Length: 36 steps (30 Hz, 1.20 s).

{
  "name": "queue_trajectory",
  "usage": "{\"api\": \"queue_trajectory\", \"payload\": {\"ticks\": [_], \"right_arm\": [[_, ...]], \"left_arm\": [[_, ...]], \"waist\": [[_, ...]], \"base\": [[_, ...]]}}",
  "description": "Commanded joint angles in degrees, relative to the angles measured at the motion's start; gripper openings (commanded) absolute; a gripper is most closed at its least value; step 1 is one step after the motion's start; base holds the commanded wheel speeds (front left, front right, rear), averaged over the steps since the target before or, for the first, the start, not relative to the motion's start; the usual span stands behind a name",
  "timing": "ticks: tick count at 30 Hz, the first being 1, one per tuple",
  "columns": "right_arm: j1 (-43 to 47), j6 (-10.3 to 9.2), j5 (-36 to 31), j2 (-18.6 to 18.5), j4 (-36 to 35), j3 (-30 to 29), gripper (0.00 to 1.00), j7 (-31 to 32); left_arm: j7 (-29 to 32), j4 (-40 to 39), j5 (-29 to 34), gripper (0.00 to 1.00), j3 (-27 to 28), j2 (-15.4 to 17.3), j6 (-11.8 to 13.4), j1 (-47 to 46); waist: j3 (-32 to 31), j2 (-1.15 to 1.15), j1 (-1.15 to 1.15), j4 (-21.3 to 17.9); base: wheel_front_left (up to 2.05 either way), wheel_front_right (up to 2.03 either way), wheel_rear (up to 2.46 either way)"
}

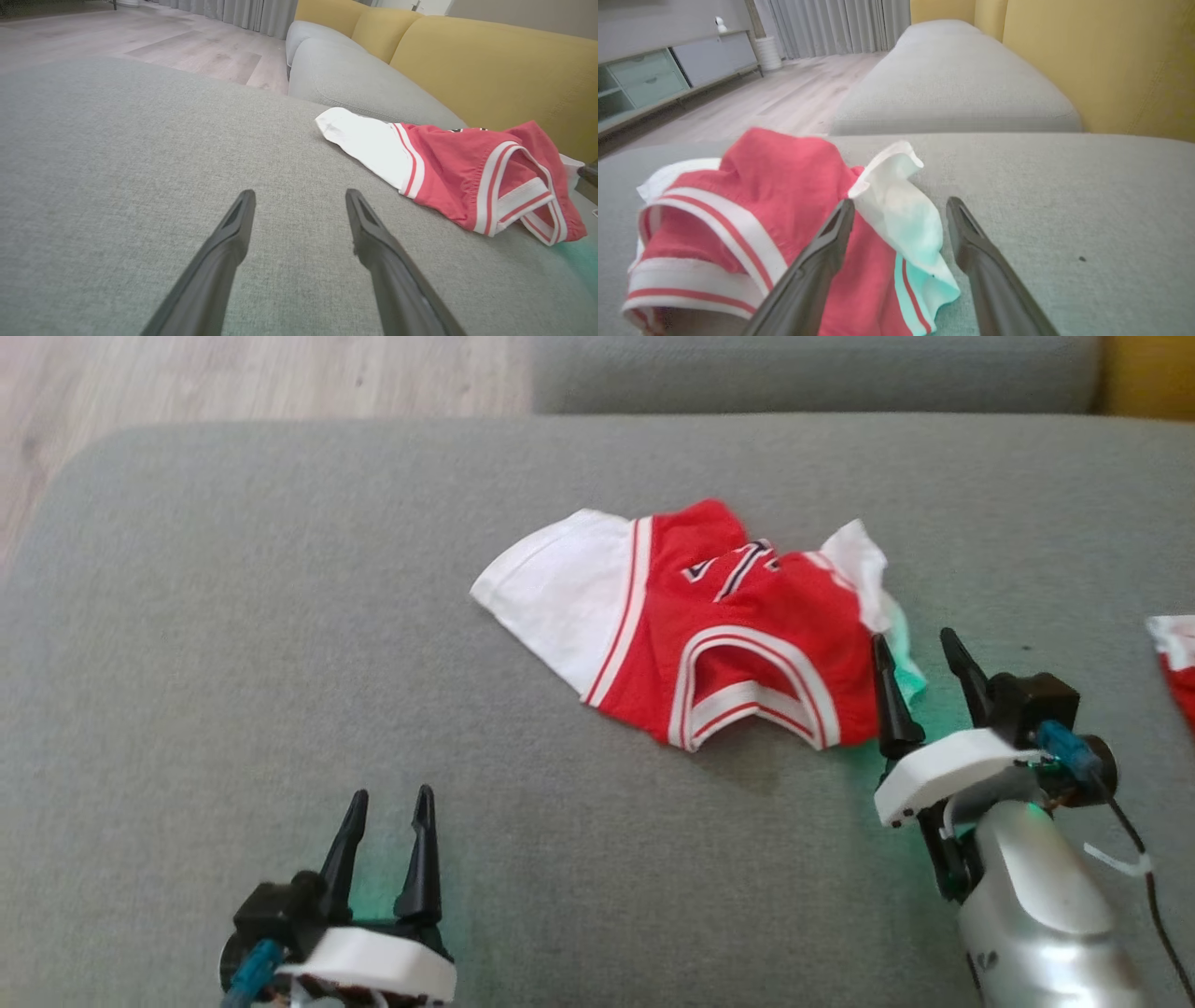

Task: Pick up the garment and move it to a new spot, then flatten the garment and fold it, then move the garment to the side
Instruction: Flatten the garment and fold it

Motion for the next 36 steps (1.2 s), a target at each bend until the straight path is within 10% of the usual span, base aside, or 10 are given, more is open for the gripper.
{"api": "queue_trajectory", "payload": {"ticks": [1, 6, 8, 9, 26, 27, 28, 36], "right_arm": [[-2.21, 0.37, -1.09, 0.05, 0.07, 0.66, 1.0, -0.22], [-4.97, 0.37, -3.72, 0.04, 3.2, -1.72, 1.0, -0.22], [-5.74, 0.37, -4.21, -0.04, 2.94, -3.4, 0.19, -0.22], [-6.15, 0.37, -4.58, -0.28, 2.69, -4.3, 0.0, -0.22], [-36.93, 0.37, -15.66, -22.39, 3.08, -3.34, 0.0, 0.11], [-38.49, 0.37, -16.39, -23.17, 4.63, -3.62, 0.14, 0.66], [-39.6, 0.37, -17.12, -23.64, 6.42, -3.95, 1.0, 1.66], [-38.2, 0.37, -15.87, -18.95, 12.5, -4.7, 1.0, 0.29]], "left_arm": [[-0.54, -1.65, -0.22, 1.0, 1.33, 0.05, 0.36, -2.27], [-0.54, -2.08, -0.89, 1.0, 0.82, 0.05, 0.65, -3.56], [-0.54, -2.44, -1.09, 1.0, 0.69, 0.05, 0.82, -3.84], [-0.54, -2.61, -1.19, 1.0, 0.62, 0.05, 0.9, -3.95], [-0.55, -3.44, -5.45, 1.0, -5.02, 0.05, 1.8, -6.59], [-0.55, -3.44, -5.85, 1.0, -5.57, 0.05, 1.92, -6.66], [-0.55, -3.46, -6.14, 1.0, -6.03, 0.05, 2.04, -6.7], [-0.55, -3.4, -7.22, 1.0, -6.88, 0.05, 2.92, -6.09]], "waist": [[1.57, 0.0, -0.01, 1.55], [3.26, 0.0, -0.01, 3.19], [3.71, 0.0, -0.01, 3.6], [3.87, 0.0, -0.01, 3.73], [9.41, 0.0, -0.01, 14.05], [9.69, 0.0, -0.01, 14.89], [9.84, 0.0, -0.01, 15.47], [9.41, 0.0, -0.01, 15.73]], "base": [[0.0, 0.0, 0.0], [0.0, 0.0, 0.0], [0.0, 0.0, 0.0], [0.0, 0.0, 0.0], [0.0, 0.0, 0.0], [0.0, 0.0, 0.0], [0.0, 0.0, 0.0], [0.0, 0.0, 0.0]]}}
